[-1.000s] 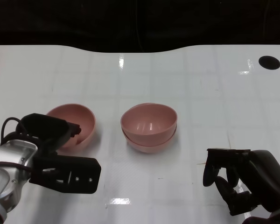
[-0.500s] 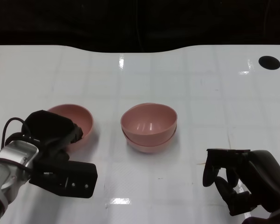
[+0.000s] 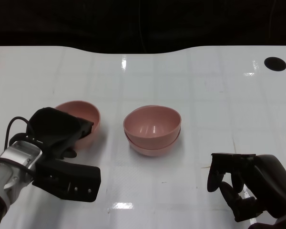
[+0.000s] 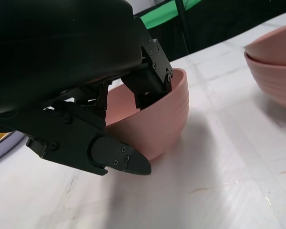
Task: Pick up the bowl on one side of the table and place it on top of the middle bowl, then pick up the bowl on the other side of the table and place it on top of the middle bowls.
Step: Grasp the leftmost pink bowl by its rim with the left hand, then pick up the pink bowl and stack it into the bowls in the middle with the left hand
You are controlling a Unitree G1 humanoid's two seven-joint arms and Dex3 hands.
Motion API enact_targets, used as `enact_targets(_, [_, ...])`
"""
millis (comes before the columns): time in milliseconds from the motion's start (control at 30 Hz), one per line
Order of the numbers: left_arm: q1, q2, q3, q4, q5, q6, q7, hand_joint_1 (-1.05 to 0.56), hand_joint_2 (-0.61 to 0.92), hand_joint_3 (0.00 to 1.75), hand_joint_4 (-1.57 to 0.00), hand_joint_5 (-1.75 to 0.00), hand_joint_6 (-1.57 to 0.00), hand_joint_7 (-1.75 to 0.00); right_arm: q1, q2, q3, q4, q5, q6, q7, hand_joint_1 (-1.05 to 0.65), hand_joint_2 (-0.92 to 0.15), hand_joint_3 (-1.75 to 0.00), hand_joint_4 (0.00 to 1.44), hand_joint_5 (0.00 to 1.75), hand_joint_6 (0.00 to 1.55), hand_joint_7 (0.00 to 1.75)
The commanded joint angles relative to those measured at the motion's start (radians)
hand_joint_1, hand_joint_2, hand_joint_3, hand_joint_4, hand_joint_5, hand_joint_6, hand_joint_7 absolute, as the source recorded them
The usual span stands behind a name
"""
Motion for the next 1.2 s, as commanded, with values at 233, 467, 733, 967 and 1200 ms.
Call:
enact_targets(233, [0.003, 0.051, 0.049, -0.153, -0.048, 0.046, -0.109, -0.23, 0.92, 0.31, -0.78, -1.74, -0.94, -0.79, 0.008, -0.007, -0.010, -0.012, 0.012, 0.008, 0.009, -0.09, -0.16, -1.55, 0.94, 1.75, 0.85, 1.45])
enact_targets(467, [-0.016, 0.070, 0.089, -0.286, -0.093, 0.072, -0.260, -0.26, 0.92, 0.21, -0.75, -1.75, -0.92, -0.81, 0.007, -0.006, -0.010, -0.009, 0.014, 0.002, 0.008, -0.09, -0.17, -1.55, 0.94, 1.75, 0.85, 1.47])
enact_targets(733, [-0.078, 0.075, 0.113, -0.371, -0.140, 0.032, -0.399, -0.24, 0.91, 0.20, -0.79, -1.75, -0.69, -1.50, 0.006, 0.000, -0.007, -0.012, 0.008, 0.010, 0.007, -0.09, -0.17, -1.55, 0.94, 1.75, 0.84, 1.46])
enact_targets(967, [-0.098, 0.052, 0.122, -0.402, -0.170, 0.000, -0.426, -0.24, 0.90, 0.18, -0.81, -1.75, -0.66, -1.66, 0.006, 0.004, -0.005, -0.016, 0.002, 0.011, 0.007, -0.08, -0.17, -1.55, 0.95, 1.75, 0.84, 1.46])
enact_targets(1200, [-0.109, 0.014, 0.118, -0.409, -0.187, -0.040, -0.428, -0.24, 0.89, 0.16, -0.83, -1.75, -0.70, -1.58, 0.003, 0.005, -0.002, -0.015, -0.006, 0.016, 0.007, -0.09, -0.17, -1.54, 0.95, 1.75, 0.84, 1.45])
